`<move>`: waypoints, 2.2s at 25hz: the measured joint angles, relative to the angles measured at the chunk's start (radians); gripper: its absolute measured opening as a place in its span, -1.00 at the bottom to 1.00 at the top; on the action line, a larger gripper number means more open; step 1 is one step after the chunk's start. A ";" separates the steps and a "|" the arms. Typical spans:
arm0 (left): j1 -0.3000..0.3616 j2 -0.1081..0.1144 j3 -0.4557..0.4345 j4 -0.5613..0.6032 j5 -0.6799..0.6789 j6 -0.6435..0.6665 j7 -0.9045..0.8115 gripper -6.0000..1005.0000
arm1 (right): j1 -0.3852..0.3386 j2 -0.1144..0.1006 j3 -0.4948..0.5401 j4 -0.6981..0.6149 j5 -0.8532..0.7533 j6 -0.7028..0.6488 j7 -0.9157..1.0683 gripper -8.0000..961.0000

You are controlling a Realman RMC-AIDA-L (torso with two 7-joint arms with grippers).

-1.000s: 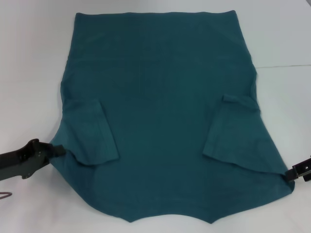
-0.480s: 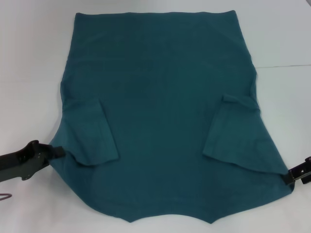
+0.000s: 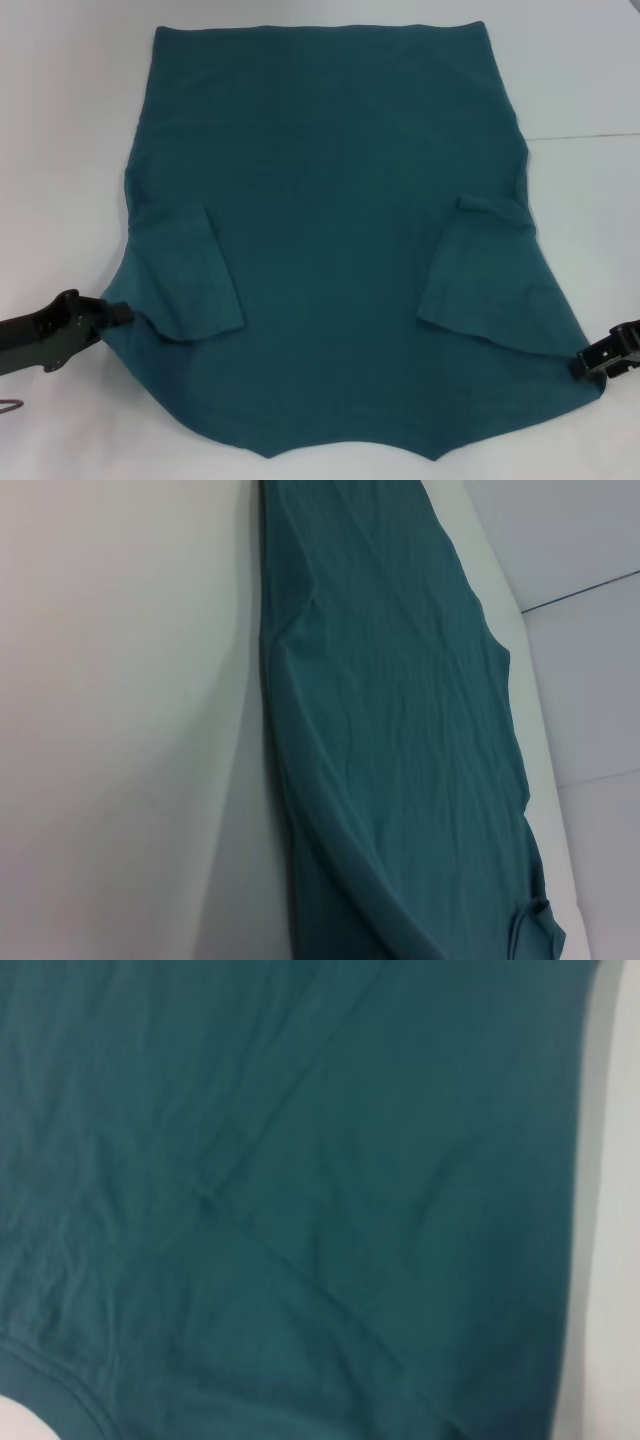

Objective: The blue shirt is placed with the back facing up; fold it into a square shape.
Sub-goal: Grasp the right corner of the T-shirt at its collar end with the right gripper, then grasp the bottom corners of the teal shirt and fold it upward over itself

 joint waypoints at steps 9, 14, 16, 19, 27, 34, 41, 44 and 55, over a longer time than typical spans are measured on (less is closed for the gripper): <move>0.000 0.000 -0.001 0.000 0.000 -0.005 -0.003 -0.97 | 0.005 0.013 -0.049 0.000 -0.002 0.028 0.012 0.38; 0.000 0.000 0.000 0.000 0.000 -0.011 -0.004 -0.97 | 0.012 0.026 -0.052 0.000 -0.002 0.035 0.013 0.37; 0.000 0.000 0.000 0.000 0.000 -0.012 -0.005 -0.97 | 0.017 0.033 -0.054 0.001 -0.003 0.035 0.013 0.36; 0.000 0.000 0.000 0.000 0.000 -0.012 -0.006 -0.97 | 0.023 0.044 -0.054 0.002 0.000 0.040 0.012 0.36; 0.000 0.000 0.000 0.000 0.000 -0.012 -0.007 -0.97 | 0.034 0.051 -0.045 0.002 0.040 0.046 0.001 0.34; 0.000 -0.001 0.000 0.000 0.000 -0.012 -0.009 -0.97 | 0.037 0.055 -0.054 0.003 0.045 0.044 0.003 0.32; 0.000 -0.002 0.000 0.000 -0.001 -0.009 -0.009 -0.97 | 0.037 0.054 -0.051 -0.003 0.044 0.044 0.007 0.31; 0.000 -0.002 0.000 0.000 -0.002 -0.009 -0.009 -0.97 | 0.037 0.054 -0.053 -0.003 0.044 0.046 0.008 0.01; 0.000 0.000 0.001 0.000 0.001 0.012 -0.005 -0.97 | 0.031 0.045 -0.052 -0.007 0.043 0.037 0.004 -0.94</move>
